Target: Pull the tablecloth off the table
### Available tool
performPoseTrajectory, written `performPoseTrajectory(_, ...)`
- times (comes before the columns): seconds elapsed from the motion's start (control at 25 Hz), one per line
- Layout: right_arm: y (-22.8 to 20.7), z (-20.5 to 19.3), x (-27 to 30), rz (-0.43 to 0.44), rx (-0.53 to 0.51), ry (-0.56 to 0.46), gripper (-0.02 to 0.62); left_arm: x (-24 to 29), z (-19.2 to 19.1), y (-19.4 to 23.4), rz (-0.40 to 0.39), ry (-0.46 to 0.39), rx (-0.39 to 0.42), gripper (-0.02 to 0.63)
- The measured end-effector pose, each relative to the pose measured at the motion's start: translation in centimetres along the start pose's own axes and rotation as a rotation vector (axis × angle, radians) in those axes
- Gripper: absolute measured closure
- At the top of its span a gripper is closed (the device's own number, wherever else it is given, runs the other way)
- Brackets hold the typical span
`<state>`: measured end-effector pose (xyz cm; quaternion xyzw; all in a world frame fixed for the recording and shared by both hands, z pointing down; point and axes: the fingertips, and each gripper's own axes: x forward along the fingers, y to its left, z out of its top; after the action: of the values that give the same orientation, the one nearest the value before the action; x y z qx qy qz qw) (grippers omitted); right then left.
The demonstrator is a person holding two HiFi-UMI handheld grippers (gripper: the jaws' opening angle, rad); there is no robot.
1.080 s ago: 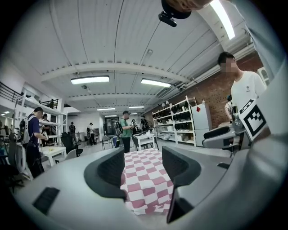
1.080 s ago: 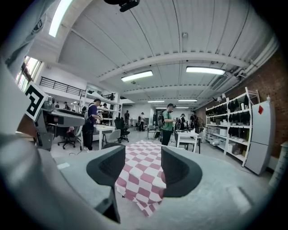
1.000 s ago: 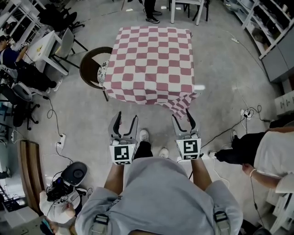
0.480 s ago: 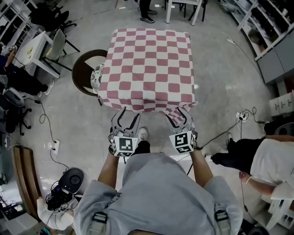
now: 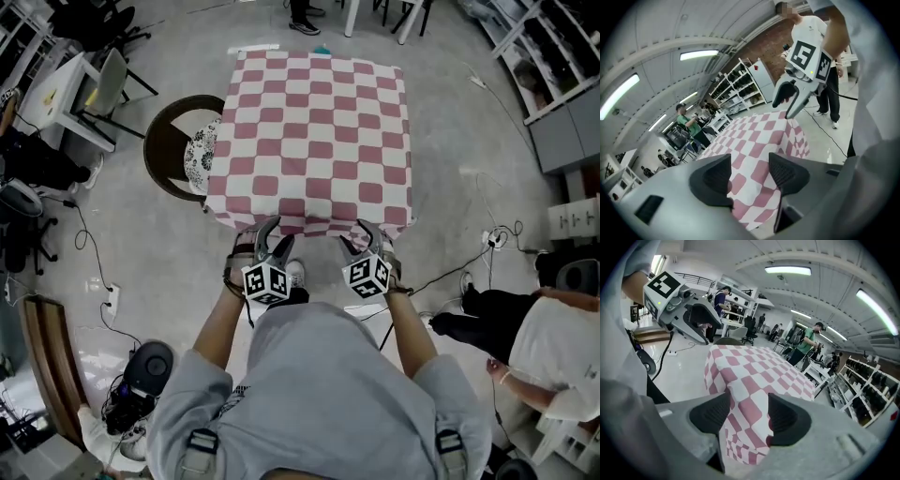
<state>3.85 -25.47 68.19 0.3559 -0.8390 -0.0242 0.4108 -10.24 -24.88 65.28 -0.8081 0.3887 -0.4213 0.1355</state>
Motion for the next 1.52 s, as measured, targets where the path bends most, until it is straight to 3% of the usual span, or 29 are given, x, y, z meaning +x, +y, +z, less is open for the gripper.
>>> performPoseTrajectory(0.24,0.1,-1.4,4.9,0.046,-0.137,0.119,0.357,4.8,-4.3,0.0,-0.119,0.101,0.068,0.36)
performPoseTrajectory(0.44,0.8,-3.5,8.0,0.087,-0.244,0.222,0.358,8.1,-7.6,-0.7,-0.194,0.198,0.175,0.36)
performPoseTrajectory(0.88,1.7,-7.9,13.8,0.155,-0.387,0.41,0.357,13.1,-12.8,-2.9,-0.328,0.287,0.273,0.36)
performPoseTrajectory(1.2,1.9,-9.0,15.5,0.182,-0.434,0.486,0.359,15.2,-15.2,-2.9,-0.357,0.331,0.339,0.36)
performPoseTrajectory(1.36,1.9,-9.6,15.5,0.151,-0.503,0.518,0.358,16.0,-15.8,-2.6,-0.317,0.343,0.407,0.367)
performPoseTrajectory(1.52,1.3,-8.7,15.8,0.082,-0.515,0.461,0.383,16.0,-15.5,-2.2,-0.271,0.33,0.434,0.437)
